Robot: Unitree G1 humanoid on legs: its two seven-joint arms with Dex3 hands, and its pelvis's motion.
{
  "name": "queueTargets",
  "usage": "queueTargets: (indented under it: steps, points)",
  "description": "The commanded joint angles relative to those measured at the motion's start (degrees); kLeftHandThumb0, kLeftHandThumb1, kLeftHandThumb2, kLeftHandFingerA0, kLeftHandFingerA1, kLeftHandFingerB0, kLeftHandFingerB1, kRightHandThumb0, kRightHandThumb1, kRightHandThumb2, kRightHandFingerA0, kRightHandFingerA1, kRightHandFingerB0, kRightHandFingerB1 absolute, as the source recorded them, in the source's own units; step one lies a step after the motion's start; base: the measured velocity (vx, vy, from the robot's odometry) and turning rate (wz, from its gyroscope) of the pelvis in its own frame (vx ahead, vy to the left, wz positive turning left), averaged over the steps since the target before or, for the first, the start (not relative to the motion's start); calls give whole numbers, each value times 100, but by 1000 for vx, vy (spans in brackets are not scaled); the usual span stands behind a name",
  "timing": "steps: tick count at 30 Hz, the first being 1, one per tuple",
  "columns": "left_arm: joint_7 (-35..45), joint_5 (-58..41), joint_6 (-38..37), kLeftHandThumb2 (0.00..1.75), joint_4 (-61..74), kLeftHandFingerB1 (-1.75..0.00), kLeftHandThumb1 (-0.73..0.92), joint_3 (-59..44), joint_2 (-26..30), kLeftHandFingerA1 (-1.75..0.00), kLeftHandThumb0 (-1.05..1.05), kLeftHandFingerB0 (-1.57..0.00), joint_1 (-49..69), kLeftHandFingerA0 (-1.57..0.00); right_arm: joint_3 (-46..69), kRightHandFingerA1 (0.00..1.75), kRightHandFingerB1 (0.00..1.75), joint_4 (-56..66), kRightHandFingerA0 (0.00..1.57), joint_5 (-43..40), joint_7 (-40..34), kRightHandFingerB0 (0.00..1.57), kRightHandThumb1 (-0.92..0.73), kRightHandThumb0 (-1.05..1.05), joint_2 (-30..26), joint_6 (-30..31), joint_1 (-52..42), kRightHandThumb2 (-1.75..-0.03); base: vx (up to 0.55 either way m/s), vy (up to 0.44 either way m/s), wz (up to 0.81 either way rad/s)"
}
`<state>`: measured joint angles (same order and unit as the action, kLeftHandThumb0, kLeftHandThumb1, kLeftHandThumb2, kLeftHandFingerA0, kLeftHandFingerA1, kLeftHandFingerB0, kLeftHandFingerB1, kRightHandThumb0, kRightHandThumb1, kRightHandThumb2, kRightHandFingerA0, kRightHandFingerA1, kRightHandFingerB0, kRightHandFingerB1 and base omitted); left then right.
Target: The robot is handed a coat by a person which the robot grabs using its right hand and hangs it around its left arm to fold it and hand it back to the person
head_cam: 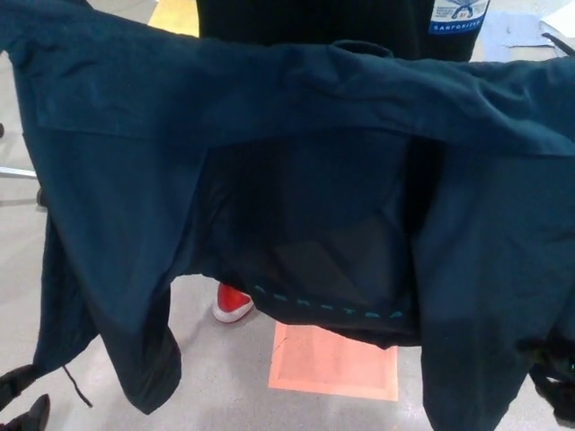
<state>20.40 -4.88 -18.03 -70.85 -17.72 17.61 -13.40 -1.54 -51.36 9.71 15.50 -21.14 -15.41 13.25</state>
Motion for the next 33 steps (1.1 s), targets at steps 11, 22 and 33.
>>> queueTargets:
  steps: [11,22,33]
  points:
    - [335,-316,-288,110,253,-47,58,-173,81,-48,-35,0,-54,0,3727,41,33,7527,37,-6041,4791,27,-88,-79,-2613,1428,-3164,-67,0,0,0]
    - [296,-470,-102,64,258,-33,81,-314,73,-34,-63,-22,-151,-20,4971,48,41,7801,59,-8297,4362,45,-92,-89,-3087,2035,-1133,-75,0,0,0]
    - [269,-393,-84,108,250,-49,54,-263,70,-50,-33,-7,-160,-7,3256,41,38,7493,53,-7056,1539,45,-66,-71,-3469,2432,1974,-62,0,0,0]
